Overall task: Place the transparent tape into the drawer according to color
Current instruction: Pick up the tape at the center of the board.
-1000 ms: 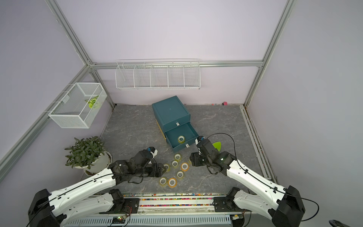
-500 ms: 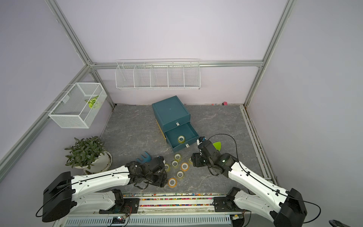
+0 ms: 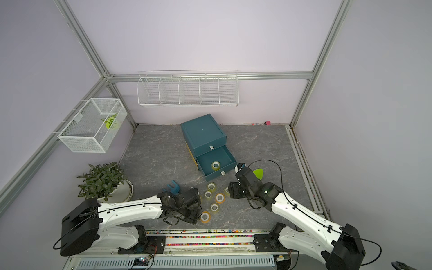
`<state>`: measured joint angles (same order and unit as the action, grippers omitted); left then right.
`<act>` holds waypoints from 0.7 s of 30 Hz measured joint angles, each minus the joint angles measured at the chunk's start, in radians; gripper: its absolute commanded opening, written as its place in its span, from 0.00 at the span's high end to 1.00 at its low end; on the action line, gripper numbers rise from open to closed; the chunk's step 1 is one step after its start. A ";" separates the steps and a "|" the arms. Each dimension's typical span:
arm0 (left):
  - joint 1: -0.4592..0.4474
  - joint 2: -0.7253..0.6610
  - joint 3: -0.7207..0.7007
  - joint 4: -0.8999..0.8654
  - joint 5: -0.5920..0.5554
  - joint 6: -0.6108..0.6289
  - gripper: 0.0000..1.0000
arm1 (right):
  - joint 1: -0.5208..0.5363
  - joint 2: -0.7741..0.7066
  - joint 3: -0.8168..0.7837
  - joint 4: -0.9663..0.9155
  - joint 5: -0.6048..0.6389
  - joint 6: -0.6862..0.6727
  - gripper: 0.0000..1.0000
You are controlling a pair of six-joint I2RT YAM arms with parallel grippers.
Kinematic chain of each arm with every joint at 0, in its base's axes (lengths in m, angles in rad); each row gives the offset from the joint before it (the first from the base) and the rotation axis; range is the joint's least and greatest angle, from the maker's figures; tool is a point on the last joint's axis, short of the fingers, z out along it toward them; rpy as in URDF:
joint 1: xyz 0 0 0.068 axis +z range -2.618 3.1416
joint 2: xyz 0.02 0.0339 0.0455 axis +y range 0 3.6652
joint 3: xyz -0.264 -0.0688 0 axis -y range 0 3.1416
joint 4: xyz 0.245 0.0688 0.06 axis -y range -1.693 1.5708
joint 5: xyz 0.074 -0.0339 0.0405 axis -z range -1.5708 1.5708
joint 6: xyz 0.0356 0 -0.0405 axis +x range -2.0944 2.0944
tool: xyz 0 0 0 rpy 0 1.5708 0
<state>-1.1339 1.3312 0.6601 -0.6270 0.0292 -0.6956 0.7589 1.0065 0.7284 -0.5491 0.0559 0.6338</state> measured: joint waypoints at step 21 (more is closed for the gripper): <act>-0.005 -0.003 0.012 -0.074 -0.089 -0.043 0.88 | 0.000 0.000 -0.004 0.000 0.010 0.006 0.36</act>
<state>-1.1393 1.3277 0.6720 -0.7010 -0.0601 -0.7383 0.7589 1.0065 0.7246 -0.5491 0.0654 0.6399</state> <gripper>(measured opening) 0.221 0.637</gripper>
